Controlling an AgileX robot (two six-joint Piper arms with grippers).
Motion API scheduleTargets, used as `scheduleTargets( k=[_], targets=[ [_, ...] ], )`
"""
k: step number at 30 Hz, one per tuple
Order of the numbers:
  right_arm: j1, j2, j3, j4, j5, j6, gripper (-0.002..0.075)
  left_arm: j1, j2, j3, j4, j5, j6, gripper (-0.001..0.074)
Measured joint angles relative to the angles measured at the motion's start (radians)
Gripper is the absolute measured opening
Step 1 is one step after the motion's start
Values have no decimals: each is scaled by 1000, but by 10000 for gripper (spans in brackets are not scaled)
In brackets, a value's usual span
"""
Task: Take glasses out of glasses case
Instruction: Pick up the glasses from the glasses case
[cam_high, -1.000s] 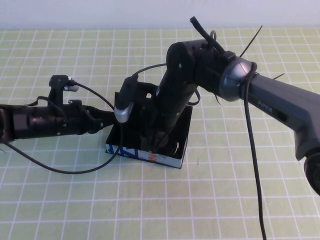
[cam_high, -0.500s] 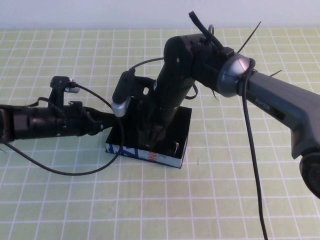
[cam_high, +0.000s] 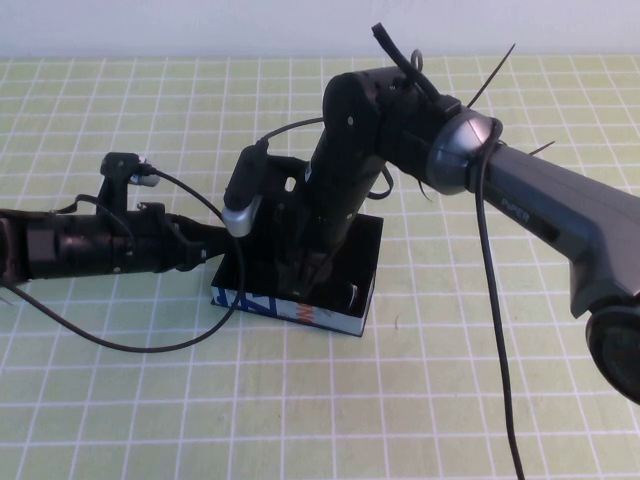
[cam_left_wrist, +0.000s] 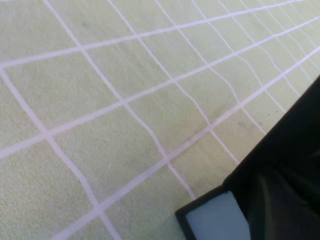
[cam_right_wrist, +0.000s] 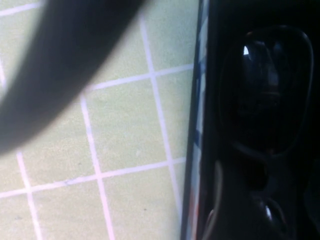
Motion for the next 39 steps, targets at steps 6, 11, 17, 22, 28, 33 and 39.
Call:
scheduleTargets(
  k=[6,11,17,22,28,33,39],
  targets=[
    [0,14,0,-15,-5,0,288,0,0,0,6,0,0,-4],
    [0,14,0,-28,-16,0,288,0,0,0,6,2,0,-4],
    [0,21,0,-28,-26,0,289,0,0,0,6,4,-1,-4],
    [0,34,0,-27,-29,0,289,0,0,0,6,8,-1,-4],
    [0,36,0,-25,-29,0,290,0,0,0,6,14,-1,-4],
    [0,39,0,-25,-29,0,286,0,0,0,6,23,-1,-4],
    [0,43,0,-25,-29,0,211,0,0,0,10,23,-1,-4]
  ],
)
